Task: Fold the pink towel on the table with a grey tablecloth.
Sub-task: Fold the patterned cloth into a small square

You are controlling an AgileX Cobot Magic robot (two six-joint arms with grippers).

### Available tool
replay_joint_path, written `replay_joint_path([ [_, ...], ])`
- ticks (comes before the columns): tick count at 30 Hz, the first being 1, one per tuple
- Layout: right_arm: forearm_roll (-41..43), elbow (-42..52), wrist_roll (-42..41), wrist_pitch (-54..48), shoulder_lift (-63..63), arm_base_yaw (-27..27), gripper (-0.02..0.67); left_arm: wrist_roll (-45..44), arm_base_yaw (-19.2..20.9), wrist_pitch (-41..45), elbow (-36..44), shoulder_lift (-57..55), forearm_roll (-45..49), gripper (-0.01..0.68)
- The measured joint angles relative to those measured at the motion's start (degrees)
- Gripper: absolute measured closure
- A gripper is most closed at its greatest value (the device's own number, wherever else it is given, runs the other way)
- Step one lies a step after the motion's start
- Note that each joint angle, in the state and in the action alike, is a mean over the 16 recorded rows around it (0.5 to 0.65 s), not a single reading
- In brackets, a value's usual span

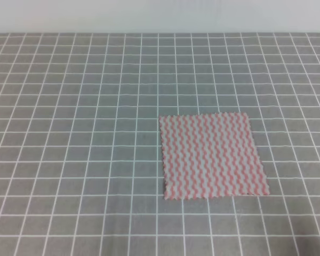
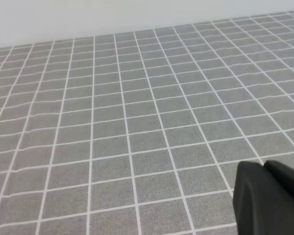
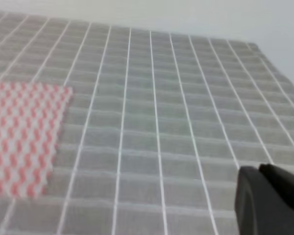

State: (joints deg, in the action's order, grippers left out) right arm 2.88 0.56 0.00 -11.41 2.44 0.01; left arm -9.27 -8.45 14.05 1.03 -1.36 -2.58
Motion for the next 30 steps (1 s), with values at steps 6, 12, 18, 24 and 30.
replay_joint_path([
  [6, -4.15, 0.17, 0.0, 6.64, 0.01, 0.0, 0.667, 0.75, 0.0, -1.27, -0.09, 0.01, -1.07, 0.673],
  [12, -8.13, 0.15, 0.0, 12.0, 0.01, 0.01, 0.667, 3.07, 0.0, -2.8, -0.09, 0.01, -5.04, 0.673],
  [18, -16.4, 0.24, 5.21, 13.45, 0.02, 0.01, 0.667, 5.55, 0.0, -4.29, 0.0, 0.02, -11.77, 0.673],
  [24, -33.16, 0.53, 14.57, 11.76, 0.02, 0.01, 0.666, 7.3, 0.0, -5.91, 0.09, 0.01, -24.66, 0.673],
  [30, -49.06, 0.34, 22.24, 7.49, 0.02, 0.01, 0.666, 7.92, 0.0, -7.2, -0.09, 0.03, -37.44, 0.673],
])
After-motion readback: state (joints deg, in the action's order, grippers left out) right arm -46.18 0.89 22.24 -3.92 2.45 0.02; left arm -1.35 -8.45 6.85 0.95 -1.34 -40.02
